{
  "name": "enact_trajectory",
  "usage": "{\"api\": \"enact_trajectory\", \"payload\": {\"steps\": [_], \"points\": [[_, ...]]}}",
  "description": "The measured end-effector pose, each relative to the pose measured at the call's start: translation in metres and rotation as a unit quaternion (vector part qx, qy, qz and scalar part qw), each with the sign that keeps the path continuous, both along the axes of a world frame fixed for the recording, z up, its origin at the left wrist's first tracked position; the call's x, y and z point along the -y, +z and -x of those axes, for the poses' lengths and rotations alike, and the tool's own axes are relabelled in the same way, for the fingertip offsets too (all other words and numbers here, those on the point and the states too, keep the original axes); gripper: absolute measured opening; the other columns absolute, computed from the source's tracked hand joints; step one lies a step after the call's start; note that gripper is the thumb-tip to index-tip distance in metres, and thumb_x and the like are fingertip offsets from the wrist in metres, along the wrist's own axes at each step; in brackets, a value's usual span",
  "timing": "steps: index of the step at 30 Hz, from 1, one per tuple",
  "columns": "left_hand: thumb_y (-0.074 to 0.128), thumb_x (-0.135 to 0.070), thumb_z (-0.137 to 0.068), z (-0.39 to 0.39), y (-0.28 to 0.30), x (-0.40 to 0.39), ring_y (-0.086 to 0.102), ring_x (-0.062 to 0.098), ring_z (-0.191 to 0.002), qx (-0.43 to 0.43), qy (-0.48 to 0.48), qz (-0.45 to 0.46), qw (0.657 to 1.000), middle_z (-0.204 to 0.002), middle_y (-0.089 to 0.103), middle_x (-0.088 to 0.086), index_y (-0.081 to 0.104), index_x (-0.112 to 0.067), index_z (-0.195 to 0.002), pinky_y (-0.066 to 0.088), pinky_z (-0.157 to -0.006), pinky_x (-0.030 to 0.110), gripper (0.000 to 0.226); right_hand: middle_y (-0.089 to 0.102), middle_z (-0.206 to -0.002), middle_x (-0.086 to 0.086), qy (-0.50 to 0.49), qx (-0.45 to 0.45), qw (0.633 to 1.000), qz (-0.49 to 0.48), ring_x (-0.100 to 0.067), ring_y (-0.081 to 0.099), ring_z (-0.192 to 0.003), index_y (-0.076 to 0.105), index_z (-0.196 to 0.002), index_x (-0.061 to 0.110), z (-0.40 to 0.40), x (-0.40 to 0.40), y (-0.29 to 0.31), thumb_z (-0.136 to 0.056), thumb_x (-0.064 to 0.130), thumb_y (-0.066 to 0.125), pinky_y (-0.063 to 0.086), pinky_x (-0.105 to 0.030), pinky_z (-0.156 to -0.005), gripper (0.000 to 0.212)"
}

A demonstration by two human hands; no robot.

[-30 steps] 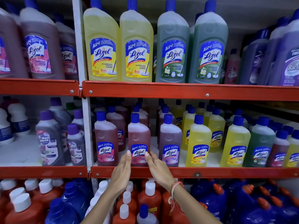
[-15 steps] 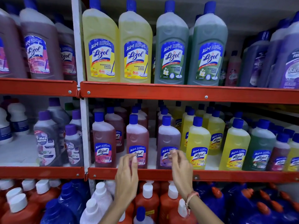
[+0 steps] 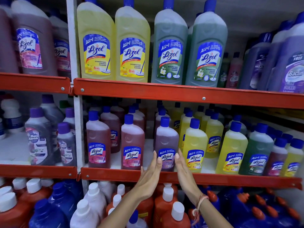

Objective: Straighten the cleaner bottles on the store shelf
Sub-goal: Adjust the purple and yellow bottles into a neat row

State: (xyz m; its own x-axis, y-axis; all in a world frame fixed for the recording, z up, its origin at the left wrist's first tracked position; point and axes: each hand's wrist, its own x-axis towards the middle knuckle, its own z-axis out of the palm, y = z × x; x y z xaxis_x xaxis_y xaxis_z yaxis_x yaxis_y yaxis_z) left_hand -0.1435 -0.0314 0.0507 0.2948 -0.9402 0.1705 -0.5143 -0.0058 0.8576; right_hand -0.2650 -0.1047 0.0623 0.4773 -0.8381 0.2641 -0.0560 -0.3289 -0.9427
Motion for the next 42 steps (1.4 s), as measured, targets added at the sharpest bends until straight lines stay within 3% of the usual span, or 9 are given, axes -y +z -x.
{"api": "enact_trajectory", "payload": {"steps": [14,17,21,24,26,29,32,35,42], "points": [[0.002,-0.095,-0.060,0.001,-0.003,-0.001,0.002,0.018,-0.149,-0.036,0.028,0.010,0.999,-0.160,0.017,-0.016,-0.002,-0.053,-0.146,0.001,-0.122,0.047,0.095,0.030,-0.145,0.021,0.008,-0.002,1.000,0.010,0.003,0.028,-0.134,0.023,-0.149,0.032,0.006,0.002,-0.001,-0.086,0.061,0.031,0.027,-0.018,-0.105,0.070],[0.008,-0.089,-0.071,0.010,-0.005,0.001,0.026,0.010,-0.143,-0.013,0.099,0.116,0.988,-0.152,0.035,-0.013,0.022,-0.041,-0.148,0.019,-0.121,0.039,0.092,0.055,-0.135,0.015,-0.063,0.037,0.996,0.045,-0.005,0.048,-0.128,0.052,-0.131,0.035,0.016,0.006,-0.004,-0.089,0.061,0.033,0.037,-0.031,-0.109,0.053],[0.016,-0.073,-0.087,0.035,0.001,0.009,0.051,0.001,-0.114,0.013,0.165,0.287,0.944,-0.118,0.056,-0.008,0.056,-0.025,-0.121,0.042,-0.099,0.025,0.071,0.073,-0.095,0.007,-0.200,0.084,0.973,0.077,-0.015,0.066,-0.097,0.064,-0.087,0.041,0.041,0.014,0.000,-0.095,0.051,0.034,0.047,-0.037,-0.087,0.033],[0.012,-0.084,-0.076,0.055,0.011,0.021,0.050,0.002,-0.122,-0.047,0.070,0.212,0.974,-0.131,0.058,-0.006,0.052,-0.024,-0.130,0.037,-0.109,0.029,0.090,0.067,-0.106,0.004,-0.228,0.114,0.965,0.062,-0.017,0.061,-0.103,0.063,-0.105,0.027,0.059,0.024,0.003,-0.094,0.049,0.035,0.044,-0.035,-0.085,0.037],[0.010,-0.086,-0.073,0.066,0.017,0.029,0.036,0.006,-0.138,-0.084,0.024,0.125,0.988,-0.149,0.041,-0.009,0.037,-0.028,-0.144,0.024,-0.118,0.030,0.095,0.054,-0.127,0.004,-0.205,0.092,0.973,0.045,-0.012,0.049,-0.117,0.051,-0.129,0.022,0.067,0.031,0.004,-0.096,0.047,0.034,0.035,-0.028,-0.093,0.045],[0.009,-0.082,-0.075,0.077,0.017,0.039,0.033,0.011,-0.141,-0.102,-0.010,0.039,0.994,-0.149,0.042,-0.010,0.038,-0.038,-0.142,0.021,-0.118,0.031,0.085,0.038,-0.145,0.014,-0.125,0.037,0.991,0.023,-0.008,0.034,-0.134,0.029,-0.146,0.033,0.073,0.039,0.002,-0.094,0.055,0.028,0.027,-0.030,-0.109,0.057],[0.005,-0.090,-0.070,0.079,0.016,0.045,0.051,0.011,-0.125,-0.103,-0.008,0.014,0.995,-0.131,0.062,-0.008,0.057,-0.043,-0.125,0.033,-0.107,0.032,0.089,0.029,-0.144,0.023,-0.078,-0.005,0.997,0.010,-0.010,0.027,-0.141,0.016,-0.148,0.043,0.075,0.045,-0.002,-0.090,0.063,0.022,0.021,-0.034,-0.114,0.061],[0.005,-0.075,-0.082,0.082,0.023,0.040,0.048,0.006,-0.117,-0.102,0.004,0.010,0.995,-0.124,0.057,-0.015,0.056,-0.040,-0.128,0.028,-0.098,0.024,0.077,0.024,-0.154,0.020,-0.065,-0.014,0.998,0.010,-0.010,0.024,-0.143,0.012,-0.145,0.051,0.078,0.049,-0.005,-0.087,0.071,0.021,0.019,-0.038,-0.118,0.062],[0.002,-0.084,-0.070,0.081,0.020,0.045,0.050,0.011,-0.125,-0.112,-0.013,0.003,0.994,-0.140,0.055,-0.003,0.048,-0.039,-0.135,0.024,-0.100,0.027,0.092,0.027,-0.141,0.028,-0.066,-0.006,0.998,0.002,-0.013,0.029,-0.142,0.012,-0.138,0.062,0.086,0.053,-0.004,-0.084,0.074,0.023,0.023,-0.047,-0.118,0.056]]}}
